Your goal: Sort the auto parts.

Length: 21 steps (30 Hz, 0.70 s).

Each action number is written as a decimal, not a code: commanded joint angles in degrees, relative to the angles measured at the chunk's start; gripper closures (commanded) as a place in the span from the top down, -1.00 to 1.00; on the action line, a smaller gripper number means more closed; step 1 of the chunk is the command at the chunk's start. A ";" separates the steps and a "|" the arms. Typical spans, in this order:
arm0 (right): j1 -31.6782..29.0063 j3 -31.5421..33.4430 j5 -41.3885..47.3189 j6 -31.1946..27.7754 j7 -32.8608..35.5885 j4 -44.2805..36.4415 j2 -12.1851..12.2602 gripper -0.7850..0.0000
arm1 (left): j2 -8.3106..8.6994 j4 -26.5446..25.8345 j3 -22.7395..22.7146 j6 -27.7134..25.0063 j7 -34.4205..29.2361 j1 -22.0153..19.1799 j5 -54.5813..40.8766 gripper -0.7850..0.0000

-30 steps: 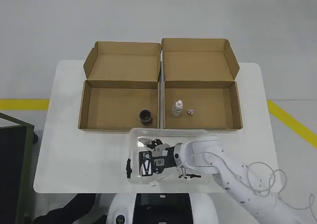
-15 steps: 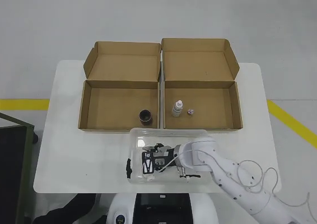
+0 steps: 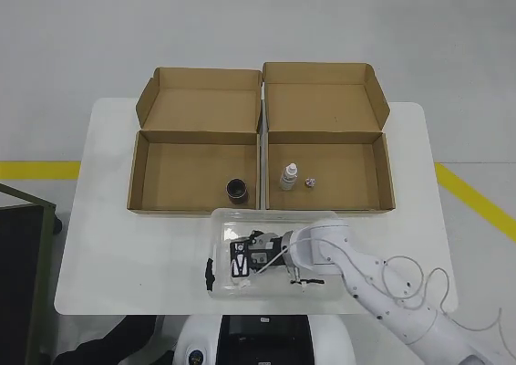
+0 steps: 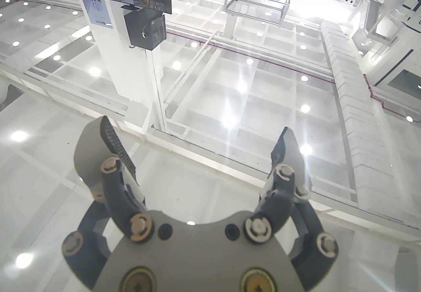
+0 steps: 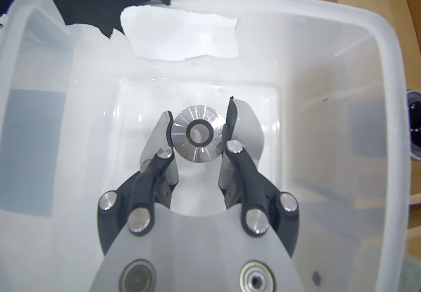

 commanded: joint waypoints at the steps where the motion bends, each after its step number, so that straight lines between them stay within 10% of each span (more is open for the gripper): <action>1: -0.08 0.59 0.53 -0.40 0.01 -0.72 0.14 -1.00 | 0.00 0.00 0.00 0.00 0.00 0.00 0.00 1.00; 21: -2.48 12.41 13.40 -4.10 2.25 -15.39 2.88 -1.00 | 0.00 0.00 0.00 0.00 0.00 0.00 0.00 1.00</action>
